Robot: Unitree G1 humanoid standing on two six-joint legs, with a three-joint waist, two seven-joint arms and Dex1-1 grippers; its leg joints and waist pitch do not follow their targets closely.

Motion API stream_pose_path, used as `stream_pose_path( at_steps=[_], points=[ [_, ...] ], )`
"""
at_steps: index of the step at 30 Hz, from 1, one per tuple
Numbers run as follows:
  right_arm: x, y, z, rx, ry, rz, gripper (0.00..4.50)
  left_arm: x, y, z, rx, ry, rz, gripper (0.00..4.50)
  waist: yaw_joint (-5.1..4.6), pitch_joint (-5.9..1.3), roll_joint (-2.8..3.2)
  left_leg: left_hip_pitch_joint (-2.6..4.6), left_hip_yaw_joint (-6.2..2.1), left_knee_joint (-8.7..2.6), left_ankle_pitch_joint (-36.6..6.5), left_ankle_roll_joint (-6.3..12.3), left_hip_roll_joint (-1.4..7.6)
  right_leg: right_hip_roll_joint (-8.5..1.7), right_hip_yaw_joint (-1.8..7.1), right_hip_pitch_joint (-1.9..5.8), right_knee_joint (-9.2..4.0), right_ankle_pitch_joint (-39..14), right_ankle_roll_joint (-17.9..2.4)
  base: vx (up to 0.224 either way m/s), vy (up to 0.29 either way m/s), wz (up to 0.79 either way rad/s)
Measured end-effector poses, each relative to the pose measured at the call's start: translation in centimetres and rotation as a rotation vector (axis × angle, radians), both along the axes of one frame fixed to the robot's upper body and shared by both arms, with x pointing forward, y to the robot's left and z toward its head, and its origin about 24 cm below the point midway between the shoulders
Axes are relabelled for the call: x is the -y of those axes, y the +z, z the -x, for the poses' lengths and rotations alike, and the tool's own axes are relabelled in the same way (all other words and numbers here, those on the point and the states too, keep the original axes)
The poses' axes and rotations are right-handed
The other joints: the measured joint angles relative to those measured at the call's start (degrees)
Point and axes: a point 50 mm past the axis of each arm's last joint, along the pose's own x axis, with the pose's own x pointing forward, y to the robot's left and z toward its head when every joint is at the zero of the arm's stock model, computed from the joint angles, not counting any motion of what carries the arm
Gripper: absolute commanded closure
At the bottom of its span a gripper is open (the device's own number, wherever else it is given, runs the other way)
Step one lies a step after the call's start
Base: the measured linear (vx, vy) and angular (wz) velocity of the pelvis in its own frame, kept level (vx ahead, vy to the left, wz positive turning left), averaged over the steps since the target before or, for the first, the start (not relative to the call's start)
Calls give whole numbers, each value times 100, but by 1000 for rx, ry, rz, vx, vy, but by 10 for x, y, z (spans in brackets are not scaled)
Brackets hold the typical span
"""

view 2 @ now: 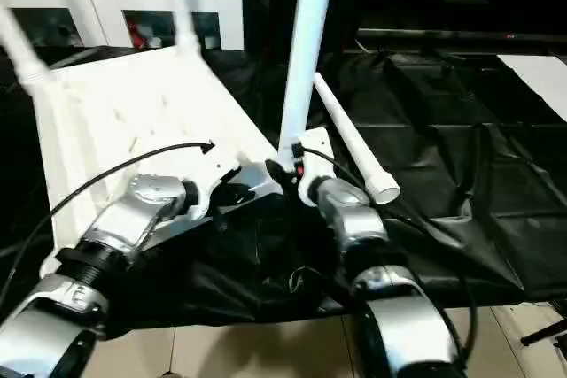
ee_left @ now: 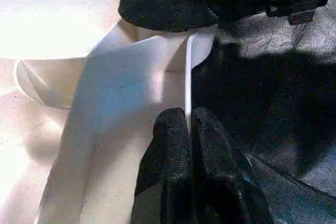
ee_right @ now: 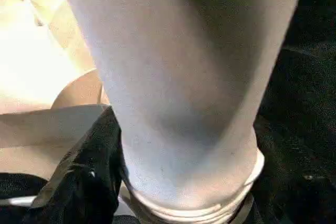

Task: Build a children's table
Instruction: Rotate leg to tighten

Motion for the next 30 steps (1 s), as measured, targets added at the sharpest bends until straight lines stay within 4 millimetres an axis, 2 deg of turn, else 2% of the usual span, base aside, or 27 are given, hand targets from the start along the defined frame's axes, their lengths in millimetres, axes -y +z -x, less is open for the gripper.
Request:
stream_pose_path(
  at_steps=[4,8,11,17,20,24,30],
  points=[
    [1,1,0,3,40,-9,63,-1,0,1,-2,-10,1,450,-16,0,0,0,3,0,0,1,-1,0,6,-4,0,1,1,0,0,0],
    [6,3,2,30,139,3,63,-7,2,2,1,-40,-2,450,-38,1,1,-11,3,-2,0,8,1,4,6,-18,-3,1,1,0,0,0],
    [15,4,7,49,277,23,63,-15,4,6,-7,-104,1,450,-25,1,1,-26,4,-2,13,41,2,5,5,-30,-6,0,1,0,0,0],
    [38,6,24,55,547,80,63,-23,4,15,-47,-245,12,450,133,3,5,-45,15,27,-3,68,2,0,8,-32,-12,1,1,0,0,0],
    [43,8,32,33,654,83,63,-26,4,20,-72,-319,12,450,197,3,4,-44,20,44,-11,79,2,-4,15,-29,-8,1,0,0,0,0],
    [43,9,37,5,738,76,96,-32,4,24,-100,-373,11,450,229,3,4,-43,25,51,-13,74,1,-5,20,-27,2,1,0,0,0,0],
    [44,8,40,-11,744,59,148,-34,4,25,-102,-403,3,450,229,4,6,-43,25,56,-29,49,1,-5,22,-27,7,1,0,0,0,0]
  ],
)
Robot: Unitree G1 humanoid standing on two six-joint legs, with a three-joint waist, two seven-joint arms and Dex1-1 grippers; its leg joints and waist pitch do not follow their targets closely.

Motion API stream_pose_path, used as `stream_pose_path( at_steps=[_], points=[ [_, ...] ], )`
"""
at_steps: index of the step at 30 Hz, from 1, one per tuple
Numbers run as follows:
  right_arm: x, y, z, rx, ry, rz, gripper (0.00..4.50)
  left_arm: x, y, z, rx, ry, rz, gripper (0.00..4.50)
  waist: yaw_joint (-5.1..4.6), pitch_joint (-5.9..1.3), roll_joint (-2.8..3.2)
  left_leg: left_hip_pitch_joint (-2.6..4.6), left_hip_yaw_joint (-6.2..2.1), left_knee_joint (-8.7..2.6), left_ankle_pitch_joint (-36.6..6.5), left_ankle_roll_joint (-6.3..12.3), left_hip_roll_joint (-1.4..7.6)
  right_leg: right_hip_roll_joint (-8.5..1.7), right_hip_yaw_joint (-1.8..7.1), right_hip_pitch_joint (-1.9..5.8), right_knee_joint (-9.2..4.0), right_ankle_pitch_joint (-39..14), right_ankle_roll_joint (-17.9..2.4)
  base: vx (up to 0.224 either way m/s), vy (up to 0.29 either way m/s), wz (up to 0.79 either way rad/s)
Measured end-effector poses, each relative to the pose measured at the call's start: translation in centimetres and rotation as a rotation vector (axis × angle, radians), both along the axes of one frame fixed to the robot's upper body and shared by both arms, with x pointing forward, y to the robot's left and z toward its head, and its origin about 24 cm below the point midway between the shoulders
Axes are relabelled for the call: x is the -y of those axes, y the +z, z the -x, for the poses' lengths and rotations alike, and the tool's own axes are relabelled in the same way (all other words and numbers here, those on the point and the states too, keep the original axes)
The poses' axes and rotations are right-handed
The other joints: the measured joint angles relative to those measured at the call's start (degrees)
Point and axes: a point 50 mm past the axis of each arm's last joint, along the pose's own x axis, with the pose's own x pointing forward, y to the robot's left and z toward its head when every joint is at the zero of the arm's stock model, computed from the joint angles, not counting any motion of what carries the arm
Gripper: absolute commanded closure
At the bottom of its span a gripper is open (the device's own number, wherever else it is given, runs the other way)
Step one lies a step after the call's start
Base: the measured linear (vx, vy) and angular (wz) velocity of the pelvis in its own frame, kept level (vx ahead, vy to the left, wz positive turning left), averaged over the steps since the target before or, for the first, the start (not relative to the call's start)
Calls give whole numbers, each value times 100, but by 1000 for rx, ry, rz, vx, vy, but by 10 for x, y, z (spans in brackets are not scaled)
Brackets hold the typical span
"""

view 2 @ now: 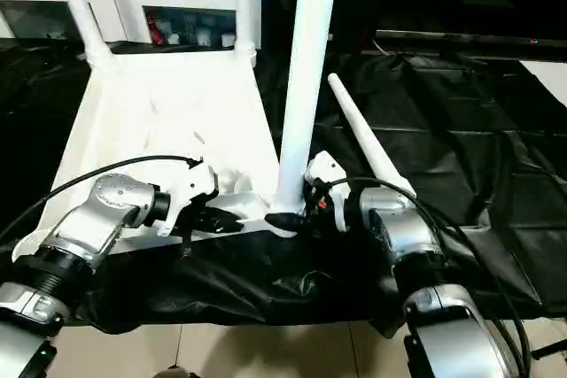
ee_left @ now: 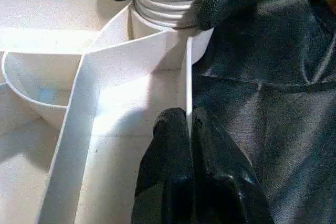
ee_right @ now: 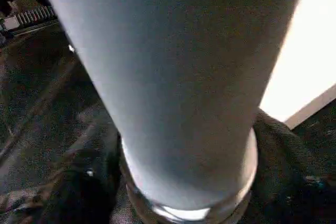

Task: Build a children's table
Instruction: Rotate leg to tighten

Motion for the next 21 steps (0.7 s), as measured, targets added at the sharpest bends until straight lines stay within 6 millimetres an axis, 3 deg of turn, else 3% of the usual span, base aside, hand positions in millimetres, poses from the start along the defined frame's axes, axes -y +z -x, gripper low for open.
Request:
stream_pose_path(
  at_steps=[8,11,15,21],
  points=[
    [-4,-1,-1,-2,-48,-11,168,-1,0,-2,14,27,-2,450,-16,0,0,4,0,4,0,-2,1,0,2,0,8,0,0,0,0,0],
    [-14,-6,-11,14,-226,-36,169,2,-2,-8,47,143,-6,450,-93,0,-1,24,-2,15,1,-6,1,0,15,2,27,3,-1,0,0,0],
    [-28,-8,-30,21,-520,-43,171,21,-5,-16,56,327,15,450,-325,1,2,34,-6,14,4,-12,-2,0,28,1,28,18,4,0,0,0],
    [-40,-6,-41,19,-732,-39,171,39,-4,-21,77,448,18,450,-342,1,6,32,-4,-18,4,-12,-1,8,26,-2,0,17,6,0,0,0]
  ],
)
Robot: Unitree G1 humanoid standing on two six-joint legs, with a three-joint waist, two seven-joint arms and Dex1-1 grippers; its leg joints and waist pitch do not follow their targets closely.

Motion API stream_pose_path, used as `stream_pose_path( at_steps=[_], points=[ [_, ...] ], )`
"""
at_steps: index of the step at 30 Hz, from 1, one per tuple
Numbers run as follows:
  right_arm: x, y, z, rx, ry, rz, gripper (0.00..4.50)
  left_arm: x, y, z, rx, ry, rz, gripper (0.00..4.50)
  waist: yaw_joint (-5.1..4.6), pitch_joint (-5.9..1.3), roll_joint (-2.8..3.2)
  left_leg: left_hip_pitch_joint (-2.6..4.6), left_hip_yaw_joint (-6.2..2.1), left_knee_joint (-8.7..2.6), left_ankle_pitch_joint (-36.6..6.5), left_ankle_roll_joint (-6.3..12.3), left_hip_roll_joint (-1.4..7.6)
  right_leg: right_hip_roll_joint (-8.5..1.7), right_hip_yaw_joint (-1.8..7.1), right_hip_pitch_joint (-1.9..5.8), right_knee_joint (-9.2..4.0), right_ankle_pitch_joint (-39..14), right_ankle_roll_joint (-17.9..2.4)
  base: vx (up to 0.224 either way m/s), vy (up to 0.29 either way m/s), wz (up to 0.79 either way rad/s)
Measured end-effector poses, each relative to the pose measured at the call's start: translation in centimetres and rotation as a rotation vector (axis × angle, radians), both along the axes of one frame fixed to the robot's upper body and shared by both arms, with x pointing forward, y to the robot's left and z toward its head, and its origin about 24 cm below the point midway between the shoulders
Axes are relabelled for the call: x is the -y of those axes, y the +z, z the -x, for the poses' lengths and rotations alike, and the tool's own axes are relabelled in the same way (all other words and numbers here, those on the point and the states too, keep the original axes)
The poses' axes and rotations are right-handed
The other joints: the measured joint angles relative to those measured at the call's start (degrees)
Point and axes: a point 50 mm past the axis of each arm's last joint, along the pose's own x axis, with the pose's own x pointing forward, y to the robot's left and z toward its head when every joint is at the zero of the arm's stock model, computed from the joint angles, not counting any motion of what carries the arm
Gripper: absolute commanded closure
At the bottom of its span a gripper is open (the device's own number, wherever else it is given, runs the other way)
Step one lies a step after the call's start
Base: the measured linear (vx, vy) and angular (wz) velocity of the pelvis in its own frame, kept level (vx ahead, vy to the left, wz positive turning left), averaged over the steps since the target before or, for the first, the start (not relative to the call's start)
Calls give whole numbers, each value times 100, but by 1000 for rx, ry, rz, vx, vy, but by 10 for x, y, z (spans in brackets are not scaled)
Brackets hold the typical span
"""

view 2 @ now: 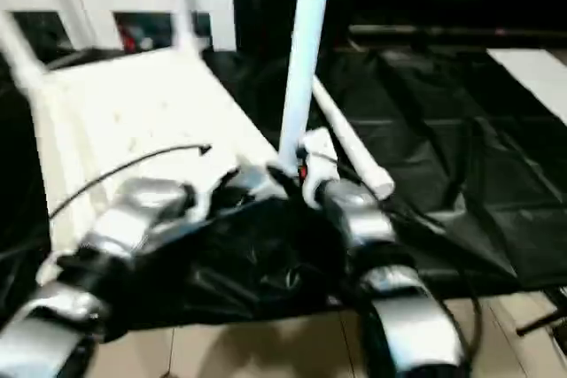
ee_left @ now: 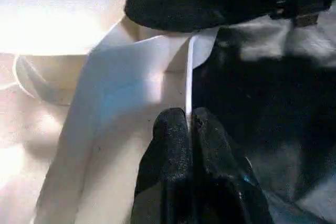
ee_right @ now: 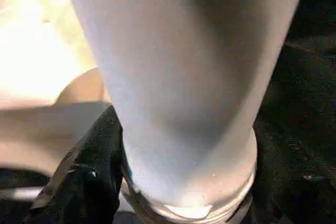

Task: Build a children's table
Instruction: Rotate leg to tighten

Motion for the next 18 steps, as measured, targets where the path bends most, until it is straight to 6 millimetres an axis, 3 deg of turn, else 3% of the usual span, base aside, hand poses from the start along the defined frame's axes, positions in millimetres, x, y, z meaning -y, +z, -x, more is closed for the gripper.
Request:
stream_pose_path(
  at_steps=[2,4,6,8,13,18],
  points=[
    [-1,0,0,10,-5,5,171,1,0,0,3,4,-1,450,2,0,0,-2,1,-4,-1,2,-1,0,0,0,-10,0,0,0,0,0],
    [-2,0,-1,15,-5,-3,101,1,1,0,5,2,-6,450,-4,0,0,-5,5,-3,-2,4,-1,0,1,0,-14,1,0,0,0,0],
    [-2,-1,0,11,4,-19,101,2,0,0,6,0,-10,450,-4,1,-1,-5,10,-3,-2,4,-1,0,0,0,-14,1,1,0,0,0],
    [-1,0,0,17,26,-25,60,1,1,1,7,-8,-12,450,-7,1,-1,-5,11,-4,-2,4,0,0,0,-1,-14,1,1,0,0,0],
    [3,3,2,42,158,-13,50,-7,2,5,10,-76,-14,450,14,2,1,-22,15,-9,17,34,2,2,-2,-19,-15,1,1,0,0,0],
    [17,1,17,88,402,39,50,-19,3,13,-6,-214,-13,450,81,4,5,-42,18,2,10,49,0,-2,-5,-24,-24,1,1,0,0,0]
  ],
)
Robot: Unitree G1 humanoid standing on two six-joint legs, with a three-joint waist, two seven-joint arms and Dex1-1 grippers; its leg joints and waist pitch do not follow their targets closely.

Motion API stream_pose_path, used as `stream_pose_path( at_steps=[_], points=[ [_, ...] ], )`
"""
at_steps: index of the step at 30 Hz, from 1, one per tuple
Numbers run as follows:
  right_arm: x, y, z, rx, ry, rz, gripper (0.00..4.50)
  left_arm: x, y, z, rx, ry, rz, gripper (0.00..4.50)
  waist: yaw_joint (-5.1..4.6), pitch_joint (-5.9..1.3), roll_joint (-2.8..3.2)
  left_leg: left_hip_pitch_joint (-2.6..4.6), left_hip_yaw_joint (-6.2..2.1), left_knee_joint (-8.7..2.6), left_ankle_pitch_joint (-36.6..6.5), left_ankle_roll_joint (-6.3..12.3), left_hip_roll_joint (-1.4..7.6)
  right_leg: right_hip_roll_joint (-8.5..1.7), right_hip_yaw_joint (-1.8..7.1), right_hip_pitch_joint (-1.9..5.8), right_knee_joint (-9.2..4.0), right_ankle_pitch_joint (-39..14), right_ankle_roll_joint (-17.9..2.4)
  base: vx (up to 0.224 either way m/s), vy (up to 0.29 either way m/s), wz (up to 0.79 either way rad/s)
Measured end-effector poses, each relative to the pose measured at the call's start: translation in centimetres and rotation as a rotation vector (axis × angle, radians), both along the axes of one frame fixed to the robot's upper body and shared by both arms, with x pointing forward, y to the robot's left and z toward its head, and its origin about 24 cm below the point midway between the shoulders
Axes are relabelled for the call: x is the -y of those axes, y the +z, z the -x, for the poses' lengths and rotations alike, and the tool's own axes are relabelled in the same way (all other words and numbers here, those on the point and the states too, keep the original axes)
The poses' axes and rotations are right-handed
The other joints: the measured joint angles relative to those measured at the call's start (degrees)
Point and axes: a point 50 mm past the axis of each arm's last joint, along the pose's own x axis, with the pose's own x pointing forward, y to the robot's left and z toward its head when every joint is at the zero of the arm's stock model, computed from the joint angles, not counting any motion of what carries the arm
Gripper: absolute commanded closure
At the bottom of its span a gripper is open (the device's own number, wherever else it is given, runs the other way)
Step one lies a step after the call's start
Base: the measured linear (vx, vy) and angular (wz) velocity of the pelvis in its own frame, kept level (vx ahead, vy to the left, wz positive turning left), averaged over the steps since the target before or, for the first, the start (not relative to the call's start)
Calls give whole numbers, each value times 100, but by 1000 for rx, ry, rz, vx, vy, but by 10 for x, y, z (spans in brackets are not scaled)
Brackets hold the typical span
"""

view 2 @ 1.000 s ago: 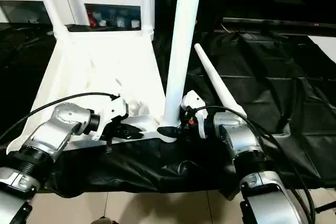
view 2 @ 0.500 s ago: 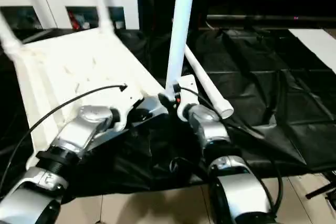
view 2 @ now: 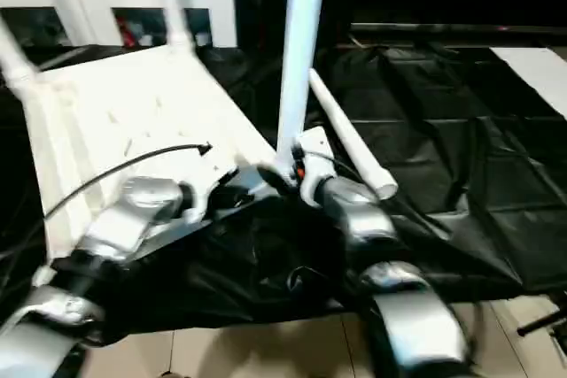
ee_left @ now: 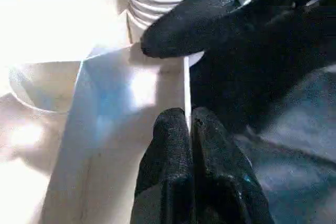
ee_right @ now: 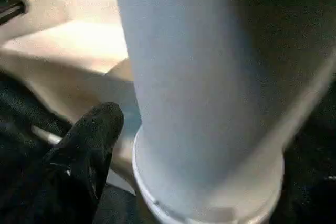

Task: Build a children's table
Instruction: Rotate leg to tighten

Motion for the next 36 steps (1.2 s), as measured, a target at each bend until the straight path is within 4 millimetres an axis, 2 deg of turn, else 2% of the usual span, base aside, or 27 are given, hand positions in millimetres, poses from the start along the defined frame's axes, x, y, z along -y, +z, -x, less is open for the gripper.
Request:
stream_pose_path(
  at_steps=[6,9,17,18,23,26,29,33,36],
  points=[
    [15,2,13,-22,189,38,50,-8,-1,6,-23,-94,6,450,98,0,0,4,10,19,-6,6,-1,-8,3,12,0,6,1,0,0,0],
    [18,3,20,-54,270,25,82,-13,-1,9,-41,-151,9,450,131,2,3,6,12,21,-5,6,0,-8,3,13,2,6,1,0,0,0],
    [21,3,25,-81,309,19,133,-18,-2,11,-48,-212,6,450,186,2,6,10,12,28,-23,-22,0,-10,4,16,10,7,2,0,0,0],
    [21,3,25,-84,312,21,157,-18,-2,11,-48,-217,6,450,193,2,6,10,12,28,-23,-22,0,-10,4,16,10,7,2,0,0,0],
    [20,4,26,-92,309,20,169,-18,-2,12,-46,-221,7,450,213,2,6,16,14,27,-23,-23,1,-10,5,15,15,7,2,0,0,0],
    [15,0,21,-95,210,1,171,-18,-3,8,-35,-157,6,450,191,2,6,30,16,29,-23,-26,1,-10,13,17,28,7,3,0,0,0],
    [7,-3,12,-92,58,-14,172,-14,-5,3,-23,-61,12,450,73,2,5,48,14,28,-23,-28,0,-11,21,24,38,10,4,0,0,0],
    [-7,-2,-8,-97,-240,-36,173,4,-4,-9,-4,98,21,450,-64,4,2,43,10,26,-20,-33,-1,-10,24,13,36,28,5,0,0,0],
    [-16,0,-16,-101,-389,-51,173,14,-2,-13,14,169,24,450,-89,4,2,26,9,24,-19,-34,1,-3,26,-7,33,27,7,0,0,0]
  ],
)
